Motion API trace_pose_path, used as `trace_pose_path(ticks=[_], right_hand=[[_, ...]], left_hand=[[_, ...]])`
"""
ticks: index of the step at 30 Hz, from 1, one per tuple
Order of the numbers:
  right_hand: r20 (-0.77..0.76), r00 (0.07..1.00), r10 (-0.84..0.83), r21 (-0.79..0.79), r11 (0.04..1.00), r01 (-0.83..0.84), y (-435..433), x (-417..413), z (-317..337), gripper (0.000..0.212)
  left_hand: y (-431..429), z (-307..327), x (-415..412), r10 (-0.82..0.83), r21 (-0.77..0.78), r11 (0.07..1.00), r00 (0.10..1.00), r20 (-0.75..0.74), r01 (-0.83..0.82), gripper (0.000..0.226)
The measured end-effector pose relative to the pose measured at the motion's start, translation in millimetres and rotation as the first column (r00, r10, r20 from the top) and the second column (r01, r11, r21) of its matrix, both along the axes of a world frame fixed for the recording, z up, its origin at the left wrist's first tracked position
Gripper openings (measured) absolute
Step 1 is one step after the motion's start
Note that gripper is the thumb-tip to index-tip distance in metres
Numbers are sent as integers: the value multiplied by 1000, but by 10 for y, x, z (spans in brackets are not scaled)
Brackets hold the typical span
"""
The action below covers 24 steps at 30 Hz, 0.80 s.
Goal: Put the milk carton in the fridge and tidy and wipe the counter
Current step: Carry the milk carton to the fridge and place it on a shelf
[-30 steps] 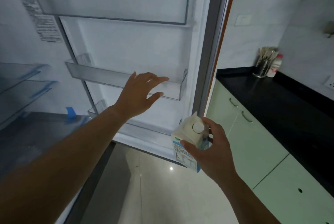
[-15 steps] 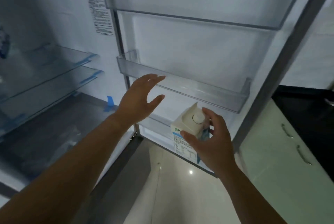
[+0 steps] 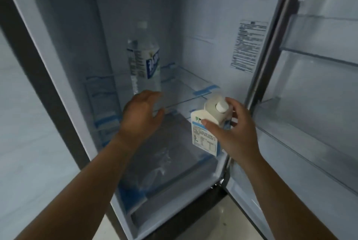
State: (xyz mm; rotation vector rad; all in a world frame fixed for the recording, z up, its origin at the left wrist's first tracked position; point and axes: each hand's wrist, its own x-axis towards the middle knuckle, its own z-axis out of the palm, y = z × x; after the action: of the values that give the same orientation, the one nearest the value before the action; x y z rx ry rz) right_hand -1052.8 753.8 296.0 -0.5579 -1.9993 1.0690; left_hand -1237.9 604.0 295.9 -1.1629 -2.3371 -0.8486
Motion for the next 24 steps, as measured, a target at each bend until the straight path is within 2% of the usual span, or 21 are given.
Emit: trace_pose_path(ticks=[4,11,13,17,24], right_hand=[[-50,998,39,52,998,-37,145,-627,210,69],[-83,987,138,41,990,-135,390,-1463,462,63],[-101,980,171,22,985,-170,489,-1660,469,60],[-114,979,169,-20,985,-172,685,-1954,424,62],[-123,969,214,-74,972,-224,835,-2192,265,63]], left_hand=[[-59,-107,-204,79,-13,997,994,72,-79,46],[-2,-264,-337,279,-6,960,950,138,-281,36],[5,-324,-360,310,2,950,946,93,-312,31],[45,-405,-356,314,26,949,949,-39,-313,34],[98,-434,-350,395,-19,918,918,-41,-396,42]])
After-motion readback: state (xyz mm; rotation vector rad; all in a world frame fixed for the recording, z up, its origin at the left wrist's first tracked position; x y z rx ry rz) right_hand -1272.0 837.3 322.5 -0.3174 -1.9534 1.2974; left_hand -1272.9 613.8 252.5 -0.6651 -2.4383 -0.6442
